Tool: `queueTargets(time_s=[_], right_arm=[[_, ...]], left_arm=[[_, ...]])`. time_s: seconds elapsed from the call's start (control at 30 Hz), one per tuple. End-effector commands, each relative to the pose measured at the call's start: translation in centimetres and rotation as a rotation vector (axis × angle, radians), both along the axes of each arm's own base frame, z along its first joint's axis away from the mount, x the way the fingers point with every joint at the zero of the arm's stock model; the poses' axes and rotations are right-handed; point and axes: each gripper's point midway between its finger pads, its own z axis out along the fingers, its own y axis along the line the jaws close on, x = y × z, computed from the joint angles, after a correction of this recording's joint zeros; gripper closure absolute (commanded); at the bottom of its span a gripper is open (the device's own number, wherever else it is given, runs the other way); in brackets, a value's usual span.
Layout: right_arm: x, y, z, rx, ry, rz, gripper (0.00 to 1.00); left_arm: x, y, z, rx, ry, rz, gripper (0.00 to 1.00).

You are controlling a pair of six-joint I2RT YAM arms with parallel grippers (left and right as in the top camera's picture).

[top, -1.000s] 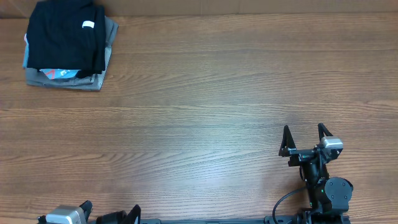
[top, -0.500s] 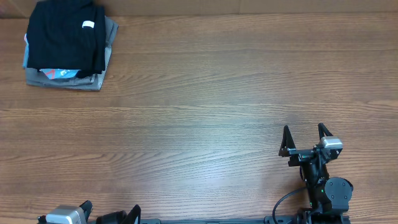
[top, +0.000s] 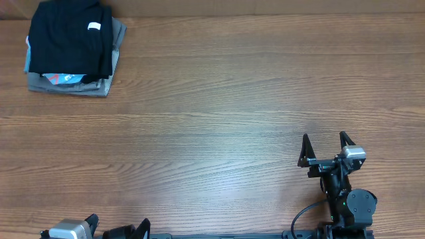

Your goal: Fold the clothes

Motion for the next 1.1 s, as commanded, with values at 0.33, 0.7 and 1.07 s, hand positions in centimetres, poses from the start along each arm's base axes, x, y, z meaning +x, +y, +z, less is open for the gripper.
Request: queueTargets(time_s=[0.33,0.7,1.07], right_arm=[[0.0,0.0,-0.1,-0.007,-0.006,0.004,0.0],[0.0,0.0,-0.1,-0.007,-0.006,0.004,0.0],[0.0,0.0,-0.1,-0.007,-0.006,0.004,0.0]], left_arm=[[3.7,0.5,-1.0,-0.064,-0.031,-0.013,0.0],[13.6,3.0,-9.6,0.01,-0.274,0.046,0.0],[18.1,7.1,-17.5,0.087,-0.398,0.276,0.0]])
